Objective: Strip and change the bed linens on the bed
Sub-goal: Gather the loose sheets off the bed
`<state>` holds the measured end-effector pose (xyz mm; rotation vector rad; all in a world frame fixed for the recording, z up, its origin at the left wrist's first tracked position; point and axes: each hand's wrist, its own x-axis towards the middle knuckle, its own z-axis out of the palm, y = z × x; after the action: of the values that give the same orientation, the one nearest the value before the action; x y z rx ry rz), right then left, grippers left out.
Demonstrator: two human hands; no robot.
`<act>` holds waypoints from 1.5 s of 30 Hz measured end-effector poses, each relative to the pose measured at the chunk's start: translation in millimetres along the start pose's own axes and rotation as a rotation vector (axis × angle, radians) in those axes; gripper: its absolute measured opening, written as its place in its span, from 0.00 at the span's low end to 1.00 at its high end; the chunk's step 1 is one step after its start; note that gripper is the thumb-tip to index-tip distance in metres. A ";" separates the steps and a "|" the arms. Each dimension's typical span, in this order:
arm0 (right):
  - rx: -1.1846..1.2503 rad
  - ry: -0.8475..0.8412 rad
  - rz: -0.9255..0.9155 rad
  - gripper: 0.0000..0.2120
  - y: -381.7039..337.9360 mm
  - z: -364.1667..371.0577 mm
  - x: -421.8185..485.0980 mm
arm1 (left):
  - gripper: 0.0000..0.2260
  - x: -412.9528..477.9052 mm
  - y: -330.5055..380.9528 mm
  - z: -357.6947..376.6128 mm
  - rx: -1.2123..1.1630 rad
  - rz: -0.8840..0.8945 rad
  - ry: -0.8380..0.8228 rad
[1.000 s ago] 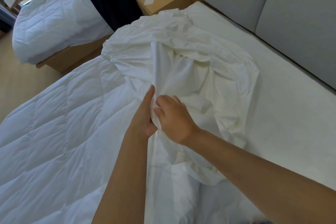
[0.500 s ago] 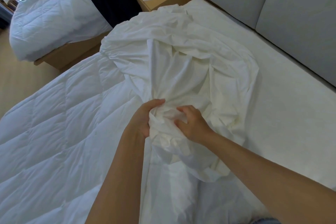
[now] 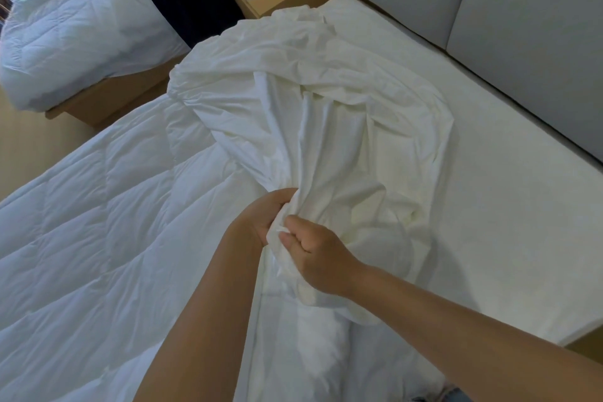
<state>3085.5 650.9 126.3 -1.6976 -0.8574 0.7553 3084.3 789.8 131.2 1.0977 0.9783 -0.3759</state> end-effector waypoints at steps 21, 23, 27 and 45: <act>0.403 0.260 0.315 0.17 35.1 -34.6 60.0 | 0.12 -20.1 14.2 -4.8 -0.157 0.324 0.013; 0.164 0.236 0.259 0.19 38.4 -40.3 66.9 | 0.19 -22.5 13.6 -3.9 -0.240 0.308 0.005; -0.242 0.175 0.187 0.11 48.2 -45.2 68.0 | 0.08 -20.4 14.8 -13.1 -0.268 0.364 0.051; -0.097 0.184 0.076 0.19 2.2 -43.5 58.2 | 0.14 -21.1 22.4 -31.3 -0.183 0.440 -0.027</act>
<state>3153.3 676.7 131.2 -1.8627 -0.7142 0.6050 3073.3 823.1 157.6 1.1020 0.7057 0.0564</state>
